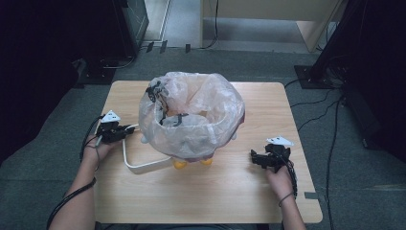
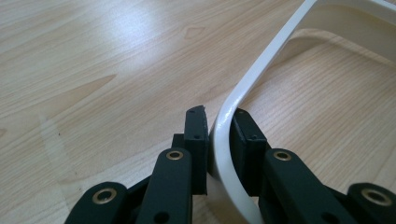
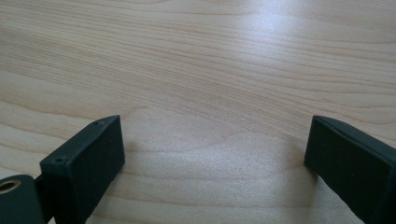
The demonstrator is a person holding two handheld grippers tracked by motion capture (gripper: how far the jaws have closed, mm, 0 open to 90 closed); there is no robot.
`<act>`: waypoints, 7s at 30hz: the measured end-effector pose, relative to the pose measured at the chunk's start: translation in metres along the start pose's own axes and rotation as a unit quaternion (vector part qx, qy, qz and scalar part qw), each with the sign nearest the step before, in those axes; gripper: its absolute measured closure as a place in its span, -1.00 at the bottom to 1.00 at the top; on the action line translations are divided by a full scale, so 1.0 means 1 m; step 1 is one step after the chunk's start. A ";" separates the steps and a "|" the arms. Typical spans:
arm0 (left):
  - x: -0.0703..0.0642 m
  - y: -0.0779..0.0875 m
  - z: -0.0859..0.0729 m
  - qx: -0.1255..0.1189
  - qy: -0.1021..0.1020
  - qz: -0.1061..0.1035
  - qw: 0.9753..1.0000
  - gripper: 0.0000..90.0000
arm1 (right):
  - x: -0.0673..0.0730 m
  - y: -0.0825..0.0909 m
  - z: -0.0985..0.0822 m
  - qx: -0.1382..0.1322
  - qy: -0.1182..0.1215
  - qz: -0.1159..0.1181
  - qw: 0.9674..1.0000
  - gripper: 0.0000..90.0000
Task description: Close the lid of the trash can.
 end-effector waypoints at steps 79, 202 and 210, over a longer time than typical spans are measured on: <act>0.037 0.093 -0.006 -0.028 0.084 -0.026 0.996 0.67 | 0.000 0.000 0.000 0.000 0.000 0.000 1.000 -0.90; 0.061 0.212 0.254 -0.022 0.044 -0.029 0.998 0.68 | 0.001 0.001 -0.001 0.001 -0.002 -0.003 1.000 -0.92; 0.046 0.196 0.277 -0.014 0.032 -0.041 0.999 0.68 | 0.001 0.001 -0.001 0.001 -0.002 -0.003 1.000 -0.92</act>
Point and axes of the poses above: each handheld gripper's, and its own axes: y roughly backward along the jaws, z roughly out of its top, x roughly to its left, the point moved 1 cm from there along -y, roughly forward along the jaws, and after that the axes turned 13 degrees about -y, right-handed, at the moved point
